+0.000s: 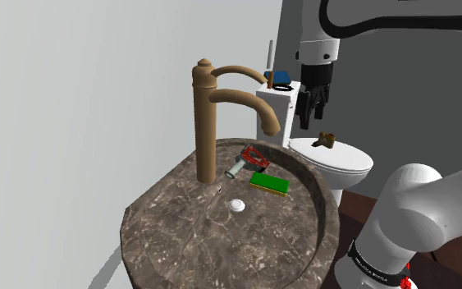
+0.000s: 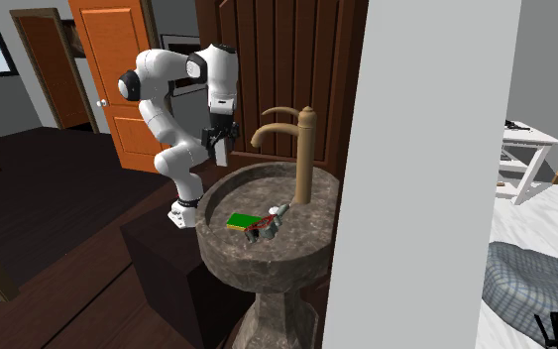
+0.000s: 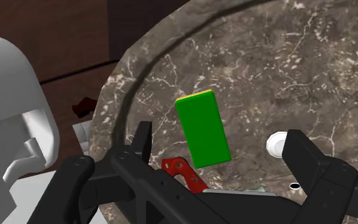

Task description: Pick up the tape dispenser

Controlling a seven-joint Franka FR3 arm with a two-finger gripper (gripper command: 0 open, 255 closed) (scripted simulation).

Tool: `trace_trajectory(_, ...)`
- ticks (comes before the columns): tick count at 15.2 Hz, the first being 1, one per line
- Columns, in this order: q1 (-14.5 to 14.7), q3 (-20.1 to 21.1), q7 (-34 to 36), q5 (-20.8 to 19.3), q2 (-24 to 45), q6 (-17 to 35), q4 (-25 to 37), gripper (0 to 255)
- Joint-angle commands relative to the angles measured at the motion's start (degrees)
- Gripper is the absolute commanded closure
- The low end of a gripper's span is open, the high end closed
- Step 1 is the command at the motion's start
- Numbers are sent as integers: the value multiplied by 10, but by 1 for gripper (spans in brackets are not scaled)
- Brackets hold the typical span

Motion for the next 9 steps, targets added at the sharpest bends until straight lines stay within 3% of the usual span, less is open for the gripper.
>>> trace_trajectory(1,0,0,0,0,0,0,0,0)
trace_trajectory(9,-5,-10,11,-2,128,157,-8,0)
